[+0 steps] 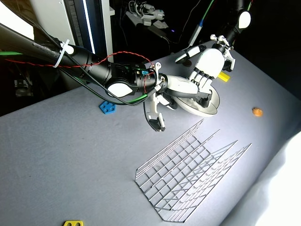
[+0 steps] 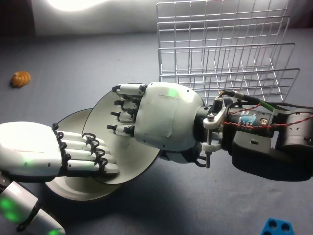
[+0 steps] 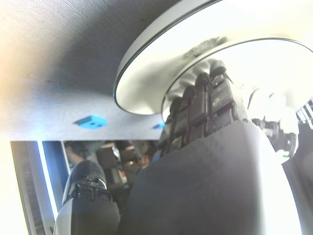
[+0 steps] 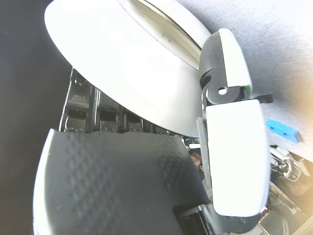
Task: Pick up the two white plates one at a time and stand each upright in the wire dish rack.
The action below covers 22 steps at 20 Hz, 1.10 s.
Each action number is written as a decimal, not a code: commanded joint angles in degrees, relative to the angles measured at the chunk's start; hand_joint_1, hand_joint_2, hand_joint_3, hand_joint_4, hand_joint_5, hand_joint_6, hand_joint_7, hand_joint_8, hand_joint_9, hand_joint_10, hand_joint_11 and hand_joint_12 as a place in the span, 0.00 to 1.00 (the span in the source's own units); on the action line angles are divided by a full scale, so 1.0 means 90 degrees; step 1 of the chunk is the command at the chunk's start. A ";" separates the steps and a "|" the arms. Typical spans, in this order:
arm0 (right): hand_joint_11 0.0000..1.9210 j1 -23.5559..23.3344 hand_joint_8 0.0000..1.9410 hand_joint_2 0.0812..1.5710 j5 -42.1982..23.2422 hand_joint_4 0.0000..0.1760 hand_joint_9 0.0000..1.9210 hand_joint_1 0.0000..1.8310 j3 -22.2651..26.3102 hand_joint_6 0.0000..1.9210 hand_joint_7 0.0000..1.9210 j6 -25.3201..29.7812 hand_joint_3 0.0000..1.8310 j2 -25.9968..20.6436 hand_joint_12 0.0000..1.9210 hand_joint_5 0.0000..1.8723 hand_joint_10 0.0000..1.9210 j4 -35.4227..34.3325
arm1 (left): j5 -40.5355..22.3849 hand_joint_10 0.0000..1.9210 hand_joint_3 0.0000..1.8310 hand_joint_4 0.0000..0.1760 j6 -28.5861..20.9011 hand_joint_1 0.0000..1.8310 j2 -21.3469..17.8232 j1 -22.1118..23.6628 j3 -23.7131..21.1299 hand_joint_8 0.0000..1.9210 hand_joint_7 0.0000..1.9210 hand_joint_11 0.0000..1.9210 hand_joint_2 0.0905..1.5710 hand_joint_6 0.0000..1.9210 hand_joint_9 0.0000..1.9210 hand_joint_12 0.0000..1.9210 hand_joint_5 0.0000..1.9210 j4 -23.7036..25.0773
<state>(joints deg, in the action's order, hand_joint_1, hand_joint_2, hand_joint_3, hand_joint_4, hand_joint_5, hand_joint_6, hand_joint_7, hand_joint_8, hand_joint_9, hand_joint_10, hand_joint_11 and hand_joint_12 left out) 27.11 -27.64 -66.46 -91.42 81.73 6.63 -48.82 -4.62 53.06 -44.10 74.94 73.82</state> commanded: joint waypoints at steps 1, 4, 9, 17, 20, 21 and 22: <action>0.11 -0.0009 0.01 0.71 -0.0893 0.00 0.36 0.55 0.0019 0.02 0.38 -0.0070 0.00 -0.0008 0.60 0.38 0.02 0.0034 | -0.0234 0.00 0.00 0.00 -0.0027 0.00 0.0044 0.0023 0.0005 0.00 0.00 0.00 0.64 0.00 0.00 0.00 0.00 -0.0187; 0.25 -0.0011 0.02 0.72 -0.0968 0.00 0.52 0.62 0.0021 0.55 0.57 -0.0246 0.00 -0.0009 0.63 0.49 0.03 0.0035 | -0.0233 0.00 0.00 0.00 -0.0027 0.00 0.0043 0.0023 0.0003 0.00 0.00 0.00 0.65 0.00 0.00 0.00 0.00 -0.0195; 0.32 -0.0083 0.49 0.70 -0.1068 0.14 0.60 0.66 0.0030 0.55 0.51 -0.0269 0.00 -0.0016 0.58 0.52 0.02 0.0036 | -0.0234 0.00 0.00 0.00 -0.0027 0.00 0.0032 0.0028 -0.0017 0.00 0.00 0.00 0.66 0.00 0.00 0.00 0.00 -0.0197; 0.33 -0.0245 0.50 0.70 -0.1271 0.13 0.60 0.66 0.0248 0.56 0.50 -0.0294 0.00 -0.0079 0.57 0.51 0.01 0.0036 | -0.0417 0.00 0.00 0.00 -0.0027 0.00 -0.0468 0.0475 -0.0129 0.00 0.00 0.00 0.65 0.00 0.00 0.00 0.00 -0.0194; 0.33 -0.0326 0.49 0.70 -0.1327 0.14 0.61 0.66 0.0353 0.54 0.51 -0.0294 0.00 -0.0144 0.56 0.52 0.01 0.0035 | -0.0444 0.00 0.00 0.00 -0.0026 0.00 -0.0857 0.0762 -0.0370 0.00 0.00 0.00 0.65 0.00 0.00 0.00 0.00 0.0084; 0.32 -0.0354 0.50 0.70 -0.1340 0.12 0.60 0.66 0.0368 0.54 0.50 -0.0293 0.00 -0.0156 0.57 0.52 0.00 0.0035 | -0.0443 0.00 0.00 0.00 -0.0027 0.00 -0.0944 0.0823 -0.0435 0.00 0.00 0.00 0.66 0.00 0.00 0.00 0.00 0.0172; 0.31 -0.0401 0.51 0.70 -0.1383 0.14 0.60 0.66 0.0391 0.54 0.50 -0.0293 0.00 -0.0169 0.58 0.52 0.00 0.0035 | -0.0428 0.00 0.00 0.00 -0.0027 0.00 -0.1102 0.0915 -0.0552 0.00 0.00 0.00 0.66 0.00 0.00 0.00 0.00 0.0317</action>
<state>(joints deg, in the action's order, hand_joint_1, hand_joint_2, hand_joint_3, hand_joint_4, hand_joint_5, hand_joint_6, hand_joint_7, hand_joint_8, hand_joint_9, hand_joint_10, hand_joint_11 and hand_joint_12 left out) 24.32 -32.67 -63.26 -93.73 80.36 6.61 -49.84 -4.82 43.13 -36.23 69.63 79.72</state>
